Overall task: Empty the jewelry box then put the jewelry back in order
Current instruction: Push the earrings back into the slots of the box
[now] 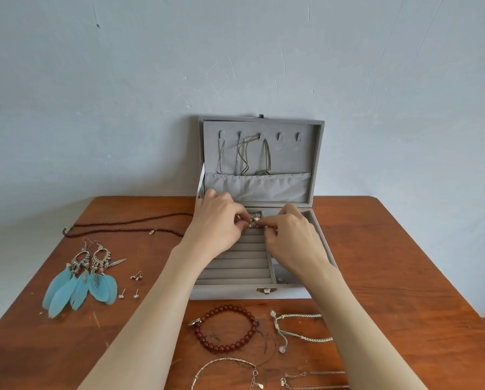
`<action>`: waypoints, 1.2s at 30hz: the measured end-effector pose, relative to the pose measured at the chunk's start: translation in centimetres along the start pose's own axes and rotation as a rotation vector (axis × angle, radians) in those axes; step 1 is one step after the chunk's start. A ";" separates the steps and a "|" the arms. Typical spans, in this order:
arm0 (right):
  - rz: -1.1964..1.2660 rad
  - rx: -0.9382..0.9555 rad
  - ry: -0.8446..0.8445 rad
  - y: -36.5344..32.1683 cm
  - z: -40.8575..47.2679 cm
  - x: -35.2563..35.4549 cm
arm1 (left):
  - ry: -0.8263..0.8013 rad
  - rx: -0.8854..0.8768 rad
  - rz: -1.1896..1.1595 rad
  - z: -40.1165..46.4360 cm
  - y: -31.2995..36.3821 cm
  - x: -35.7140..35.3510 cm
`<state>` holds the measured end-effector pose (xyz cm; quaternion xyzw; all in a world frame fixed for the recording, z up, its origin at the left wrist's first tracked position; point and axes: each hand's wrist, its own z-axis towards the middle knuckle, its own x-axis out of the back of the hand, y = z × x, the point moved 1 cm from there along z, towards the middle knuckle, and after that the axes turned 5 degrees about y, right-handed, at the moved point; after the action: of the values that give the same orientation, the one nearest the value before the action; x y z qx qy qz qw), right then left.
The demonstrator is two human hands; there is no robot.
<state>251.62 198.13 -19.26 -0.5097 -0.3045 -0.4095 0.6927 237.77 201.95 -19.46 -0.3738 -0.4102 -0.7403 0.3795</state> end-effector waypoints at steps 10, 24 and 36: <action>-0.006 0.051 0.010 0.1 -0.3 -0.4 | -0.034 -0.116 0.083 -0.8 0.4 0.3; 0.150 0.257 0.038 -5.2 -4.3 -0.7 | 0.050 0.036 -0.064 -9.2 -5.6 7.7; 0.045 0.248 -0.004 -9.5 -3.6 -4.6 | 0.087 0.268 -0.183 -11.9 -11.4 8.1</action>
<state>241.08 194.46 -19.83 -0.4278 -0.3427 -0.3519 0.7587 221.50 193.55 -20.67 -0.2484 -0.5207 -0.7260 0.3743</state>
